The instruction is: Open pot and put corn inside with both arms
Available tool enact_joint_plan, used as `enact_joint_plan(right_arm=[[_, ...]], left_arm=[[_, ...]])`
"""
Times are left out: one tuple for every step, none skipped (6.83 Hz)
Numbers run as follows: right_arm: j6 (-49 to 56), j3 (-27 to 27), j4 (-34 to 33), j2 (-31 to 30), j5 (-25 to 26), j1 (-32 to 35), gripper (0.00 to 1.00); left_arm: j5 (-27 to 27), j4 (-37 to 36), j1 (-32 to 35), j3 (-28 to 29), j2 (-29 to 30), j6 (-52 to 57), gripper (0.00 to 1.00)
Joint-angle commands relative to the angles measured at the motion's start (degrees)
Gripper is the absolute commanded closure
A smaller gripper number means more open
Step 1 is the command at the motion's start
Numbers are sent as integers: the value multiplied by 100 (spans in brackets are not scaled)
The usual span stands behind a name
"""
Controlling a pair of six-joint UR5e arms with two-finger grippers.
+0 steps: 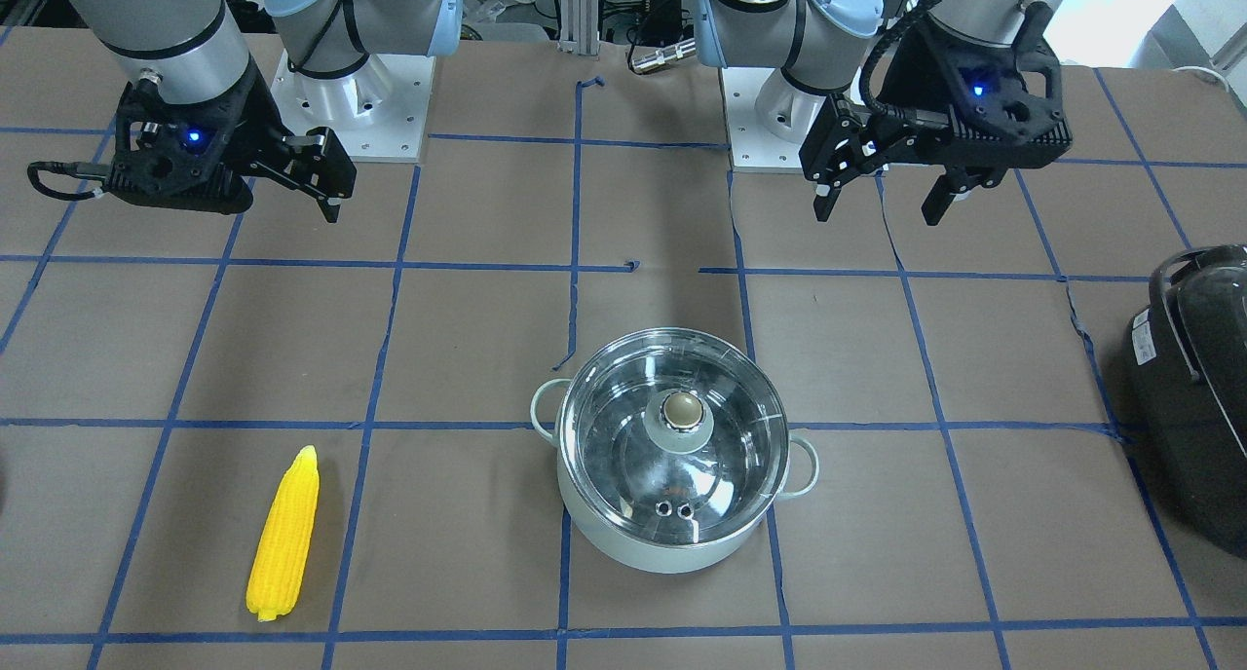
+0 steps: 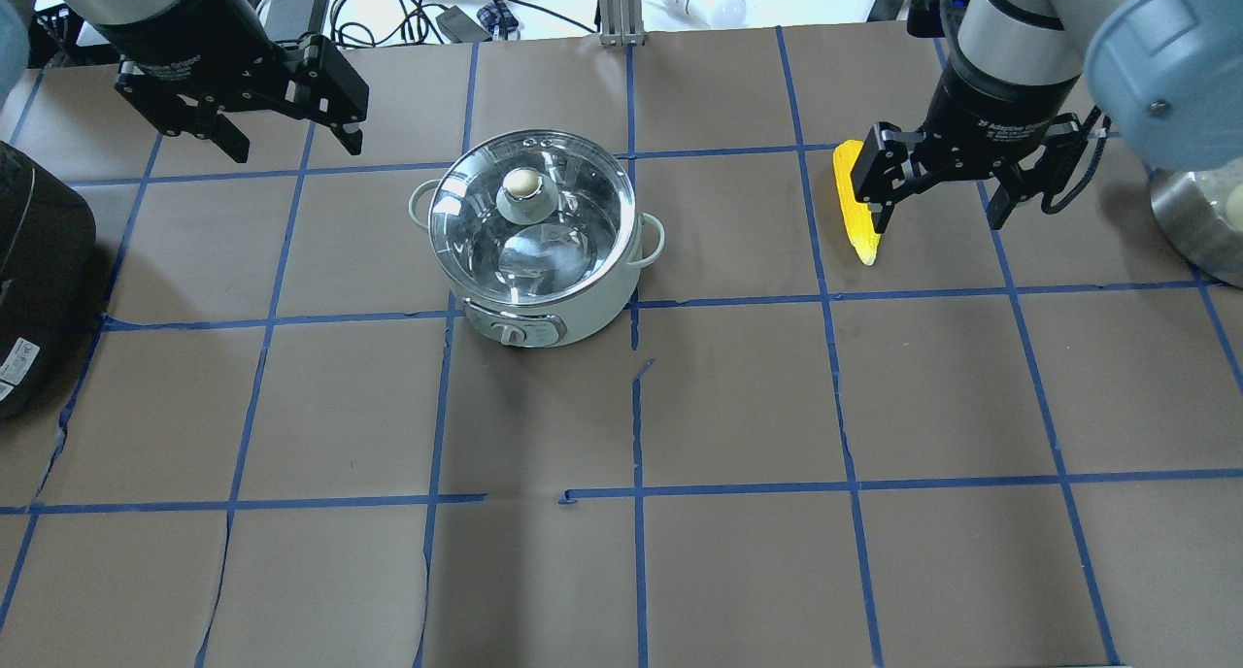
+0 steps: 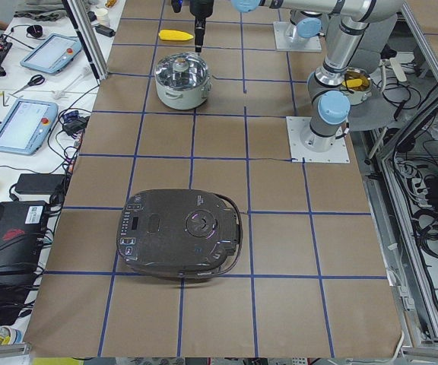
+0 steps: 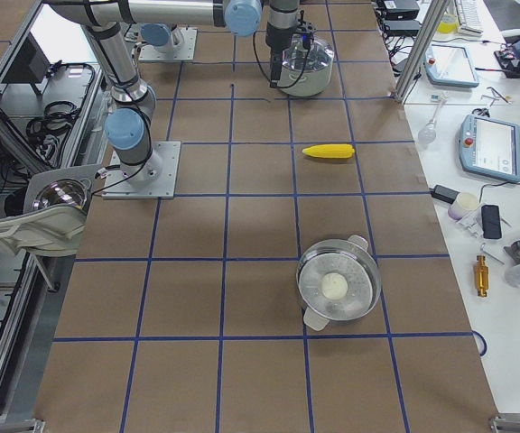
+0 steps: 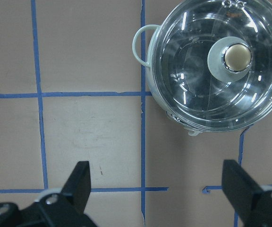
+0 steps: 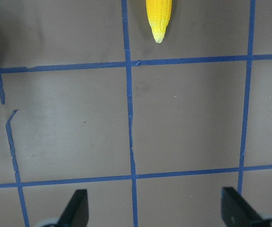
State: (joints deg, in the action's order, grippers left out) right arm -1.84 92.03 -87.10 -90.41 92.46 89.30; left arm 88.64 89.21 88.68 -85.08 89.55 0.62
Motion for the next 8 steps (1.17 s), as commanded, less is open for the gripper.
enact_joint_plan(right_arm=[[0, -1, 0, -2, -9, 0, 0], [26, -1, 0, -3, 8, 0, 0], [26, -1, 0, -11, 0, 0, 0], [26, 7, -9, 15, 9, 0, 0], [26, -1, 0, 6, 0, 0, 0], [26, -1, -9, 15, 9, 0, 0], [26, -10, -18, 15, -17, 0, 0], [26, -19, -26, 41, -18, -69, 0]], left_arm=[[-4, 0, 0, 17, 10, -9, 0], [-92, 35, 61, 52, 53, -461, 0], [-223, -104, 366, 114, 202, -1153, 0], [-607, -453, 552, 262, 516, -1578, 0], [-776, -840, 832, 272, 850, -2017, 0], [-761, -1279, 1079, 264, 1219, -2004, 0], [-699, -1483, 1107, 255, 1518, -1943, 0], [-525, -1511, 1134, 220, 1765, -1829, 0]])
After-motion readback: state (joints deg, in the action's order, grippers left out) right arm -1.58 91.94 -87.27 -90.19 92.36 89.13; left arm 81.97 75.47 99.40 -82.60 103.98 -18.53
